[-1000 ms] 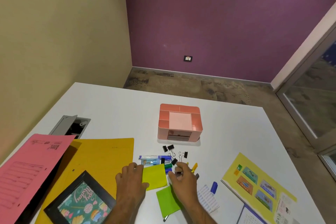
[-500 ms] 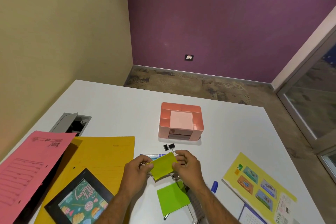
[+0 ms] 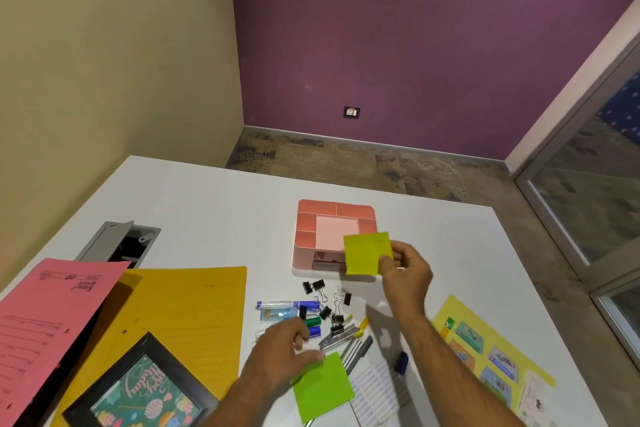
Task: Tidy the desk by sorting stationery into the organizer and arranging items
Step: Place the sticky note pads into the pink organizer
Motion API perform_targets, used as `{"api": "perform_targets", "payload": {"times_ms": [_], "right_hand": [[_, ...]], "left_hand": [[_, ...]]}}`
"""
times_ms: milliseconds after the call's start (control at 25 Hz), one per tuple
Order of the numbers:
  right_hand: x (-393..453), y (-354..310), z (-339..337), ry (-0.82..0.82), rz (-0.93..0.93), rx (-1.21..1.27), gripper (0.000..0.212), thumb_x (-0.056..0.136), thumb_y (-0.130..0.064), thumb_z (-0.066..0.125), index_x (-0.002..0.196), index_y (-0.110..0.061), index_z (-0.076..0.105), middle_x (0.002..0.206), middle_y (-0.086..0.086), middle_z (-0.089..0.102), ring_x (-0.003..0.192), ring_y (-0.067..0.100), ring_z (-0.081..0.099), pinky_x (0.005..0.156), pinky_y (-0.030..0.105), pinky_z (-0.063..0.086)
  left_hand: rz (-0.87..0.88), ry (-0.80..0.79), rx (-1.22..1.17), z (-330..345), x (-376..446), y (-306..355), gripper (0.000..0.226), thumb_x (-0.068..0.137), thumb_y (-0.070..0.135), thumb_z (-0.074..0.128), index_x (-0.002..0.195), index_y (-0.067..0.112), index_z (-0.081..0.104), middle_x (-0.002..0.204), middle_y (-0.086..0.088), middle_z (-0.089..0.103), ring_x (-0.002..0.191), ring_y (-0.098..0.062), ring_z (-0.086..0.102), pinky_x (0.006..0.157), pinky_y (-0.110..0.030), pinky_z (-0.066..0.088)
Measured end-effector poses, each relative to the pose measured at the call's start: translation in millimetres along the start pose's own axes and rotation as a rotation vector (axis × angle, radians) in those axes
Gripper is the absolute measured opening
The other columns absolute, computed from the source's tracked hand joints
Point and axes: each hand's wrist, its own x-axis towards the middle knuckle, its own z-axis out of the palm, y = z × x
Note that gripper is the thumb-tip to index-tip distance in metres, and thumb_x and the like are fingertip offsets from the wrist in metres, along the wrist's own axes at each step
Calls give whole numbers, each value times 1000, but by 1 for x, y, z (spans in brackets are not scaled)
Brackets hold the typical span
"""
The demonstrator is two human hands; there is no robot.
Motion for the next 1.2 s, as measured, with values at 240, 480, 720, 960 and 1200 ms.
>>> {"api": "perform_targets", "payload": {"times_ms": [240, 480, 720, 960, 1200], "right_hand": [[49, -20, 8, 152, -128, -261, 14, 83, -8, 69, 97, -11, 64, 85, 3, 71, 75, 22, 66, 67, 28, 50], [59, 2, 35, -3, -40, -550, 19, 86, -8, 58, 99, -14, 71, 91, 12, 73, 80, 32, 65, 67, 33, 52], [64, 23, 41, -124, -17, -588, 23, 88, -10, 58, 106, -14, 72, 102, 7, 75, 87, 26, 68, 77, 35, 58], [44, 34, 15, -174, -139, -367, 16, 85, -12, 68, 98, -18, 75, 91, -2, 76, 81, 14, 69, 79, 31, 57], [19, 39, -11, -655, 34, -56, 15, 72, -15, 80, 84, -23, 76, 73, 0, 73, 68, 15, 68, 66, 39, 57]], "left_hand": [[-13, -321, 570, 14, -2, 8, 58, 66, 64, 76, 100, 27, 46, 105, 2, 50, 96, -19, 48, 77, -35, 40], [-68, -296, 577, 20, 7, 13, 69, 71, 48, 82, 122, 17, 46, 131, 0, 48, 119, -23, 47, 97, -42, 44], [-122, -282, 485, 18, 9, 15, 65, 71, 39, 84, 119, 22, 43, 121, -1, 56, 107, -21, 53, 86, -36, 43], [-21, -199, 179, 12, 11, 0, 44, 71, 42, 80, 68, 28, 39, 67, 8, 42, 64, -9, 35, 59, -29, 30], [100, -33, -215, 10, 17, 22, 24, 73, 31, 81, 68, 30, 57, 59, 13, 45, 58, -4, 40, 61, -25, 37]]}}
